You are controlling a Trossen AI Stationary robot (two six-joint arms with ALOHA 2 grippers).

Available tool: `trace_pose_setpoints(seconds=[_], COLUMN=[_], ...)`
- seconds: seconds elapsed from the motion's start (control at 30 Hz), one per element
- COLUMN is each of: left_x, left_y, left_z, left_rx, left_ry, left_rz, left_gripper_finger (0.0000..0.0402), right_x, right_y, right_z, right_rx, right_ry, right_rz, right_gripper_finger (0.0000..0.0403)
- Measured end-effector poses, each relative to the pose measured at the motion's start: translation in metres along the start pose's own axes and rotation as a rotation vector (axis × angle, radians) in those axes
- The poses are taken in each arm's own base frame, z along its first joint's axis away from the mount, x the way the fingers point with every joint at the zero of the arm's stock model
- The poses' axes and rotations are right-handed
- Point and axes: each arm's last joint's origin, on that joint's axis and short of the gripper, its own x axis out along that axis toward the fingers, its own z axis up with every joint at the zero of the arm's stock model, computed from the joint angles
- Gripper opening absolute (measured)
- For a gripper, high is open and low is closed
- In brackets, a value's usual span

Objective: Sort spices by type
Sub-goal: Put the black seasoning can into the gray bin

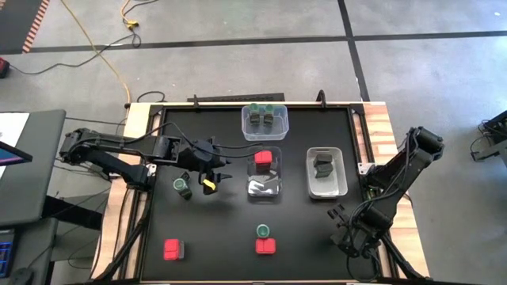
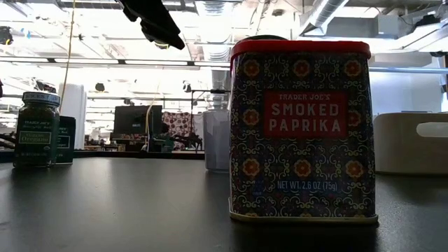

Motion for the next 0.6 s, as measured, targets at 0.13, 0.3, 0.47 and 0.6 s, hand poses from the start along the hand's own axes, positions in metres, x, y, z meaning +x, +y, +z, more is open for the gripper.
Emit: trace_pose_setpoints(seconds=[0.13,0.3,0.47,0.6], left_x=[0.0000,0.0000,-0.0001,-0.0001], left_y=[0.0000,0.0000,0.0000,0.0000], left_z=[0.0000,0.0000,0.0000,0.0000], left_rx=[-0.012,-0.017,-0.018,-0.018], left_ry=[0.000,0.000,0.000,0.000], left_rz=[0.000,0.000,0.000,0.000], left_gripper_finger=[0.0214,0.0214,0.0214,0.0214], right_x=[0.0001,0.0001,0.0002,0.0001], right_y=[-0.0001,-0.0005,-0.0008,-0.0015], right_z=[-0.0002,-0.0008,-0.0011,-0.0014], right_rx=[0.000,0.000,0.011,0.032], right_ry=[0.002,0.008,0.011,0.007], right_rz=[-0.003,-0.007,-0.011,-0.031], right_gripper_finger=[0.0088,0.0088,0.0088,0.0100])
